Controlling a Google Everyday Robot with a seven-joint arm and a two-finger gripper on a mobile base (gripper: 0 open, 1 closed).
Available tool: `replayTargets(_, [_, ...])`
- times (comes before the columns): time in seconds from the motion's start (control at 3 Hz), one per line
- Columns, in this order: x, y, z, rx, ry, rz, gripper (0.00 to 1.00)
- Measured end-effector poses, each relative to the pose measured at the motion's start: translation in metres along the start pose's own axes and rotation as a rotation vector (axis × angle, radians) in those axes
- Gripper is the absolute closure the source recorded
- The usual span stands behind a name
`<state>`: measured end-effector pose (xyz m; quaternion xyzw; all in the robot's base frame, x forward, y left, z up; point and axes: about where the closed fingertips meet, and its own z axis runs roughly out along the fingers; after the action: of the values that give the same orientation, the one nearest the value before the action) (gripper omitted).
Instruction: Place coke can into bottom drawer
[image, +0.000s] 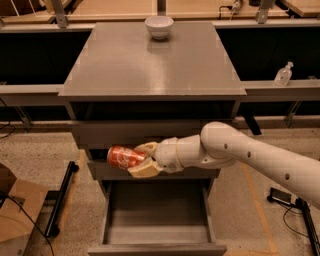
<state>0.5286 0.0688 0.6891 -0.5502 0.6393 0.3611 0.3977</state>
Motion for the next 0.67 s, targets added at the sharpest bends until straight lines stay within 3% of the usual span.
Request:
replayTargets(0.33, [0.058,0.013,0.026,-0.037,0.029,0.091,1.00])
replayTargets(0.67, [0.103,0.020,0.047,-0.043,0.019,0.125,1.00])
